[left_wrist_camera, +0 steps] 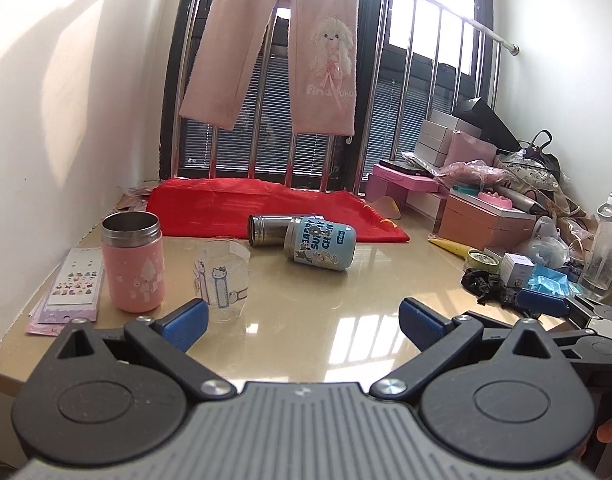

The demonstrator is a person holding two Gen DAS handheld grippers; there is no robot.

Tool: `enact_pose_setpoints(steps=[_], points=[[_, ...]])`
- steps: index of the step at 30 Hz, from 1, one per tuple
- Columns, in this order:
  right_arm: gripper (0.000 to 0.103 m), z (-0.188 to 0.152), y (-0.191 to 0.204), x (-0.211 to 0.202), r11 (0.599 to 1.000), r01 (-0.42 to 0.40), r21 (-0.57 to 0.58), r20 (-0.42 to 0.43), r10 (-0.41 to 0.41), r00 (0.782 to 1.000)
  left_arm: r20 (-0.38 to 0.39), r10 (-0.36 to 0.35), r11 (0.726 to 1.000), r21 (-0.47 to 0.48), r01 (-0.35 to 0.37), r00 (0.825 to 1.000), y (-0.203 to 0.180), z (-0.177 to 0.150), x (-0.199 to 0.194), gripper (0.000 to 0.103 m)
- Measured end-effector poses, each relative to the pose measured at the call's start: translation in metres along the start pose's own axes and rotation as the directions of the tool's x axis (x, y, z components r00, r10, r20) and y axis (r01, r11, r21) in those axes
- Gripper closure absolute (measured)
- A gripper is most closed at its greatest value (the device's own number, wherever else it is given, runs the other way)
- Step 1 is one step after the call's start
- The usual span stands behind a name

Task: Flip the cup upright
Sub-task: 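Move the left tool down toward the light-blue cup lying on its side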

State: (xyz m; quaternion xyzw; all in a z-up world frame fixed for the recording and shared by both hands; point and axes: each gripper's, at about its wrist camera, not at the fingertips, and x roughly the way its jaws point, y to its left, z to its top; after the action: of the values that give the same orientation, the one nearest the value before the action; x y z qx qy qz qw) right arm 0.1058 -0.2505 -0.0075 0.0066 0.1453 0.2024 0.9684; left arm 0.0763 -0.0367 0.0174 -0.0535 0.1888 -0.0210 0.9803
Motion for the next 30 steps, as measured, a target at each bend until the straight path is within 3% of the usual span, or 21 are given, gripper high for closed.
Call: enact_pose_setpoints(steps=[14, 19, 22, 25, 30], points=[[0.000, 0.039, -0.103, 0.135, 1.000, -0.010, -0.026, -0.039, 0.009, 0.999, -0.015, 0.023, 1.000, 0.013, -0.023, 1.000, -0.033, 0.066, 0.170, 0.000], [0.000, 0.059, -0.137, 0.197, 1.000, -0.001, -0.028, -0.056, -0.001, 0.998, -0.141, 0.039, 0.999, 0.012, -0.038, 0.989, -0.034, 0.095, 0.246, 0.000], [0.000, 0.077, -0.156, 0.227, 1.000, 0.002, 0.014, -0.103, -0.001, 0.995, -0.307, 0.056, 0.997, -0.028, -0.067, 0.950, -0.030, 0.120, 0.292, 0.000], [0.000, 0.091, -0.171, 0.247, 0.999, 0.010, 0.034, -0.159, -0.005, 0.987, -0.462, 0.063, 0.987, -0.100, -0.123, 0.884, -0.023, 0.141, 0.331, 0.000], [0.000, 0.110, -0.195, 0.273, 0.998, 0.011, 0.059, -0.259, 0.005, 0.966, -0.607, 0.063, 0.962, -0.174, -0.209, 0.792, -0.023, 0.161, 0.372, 0.000]])
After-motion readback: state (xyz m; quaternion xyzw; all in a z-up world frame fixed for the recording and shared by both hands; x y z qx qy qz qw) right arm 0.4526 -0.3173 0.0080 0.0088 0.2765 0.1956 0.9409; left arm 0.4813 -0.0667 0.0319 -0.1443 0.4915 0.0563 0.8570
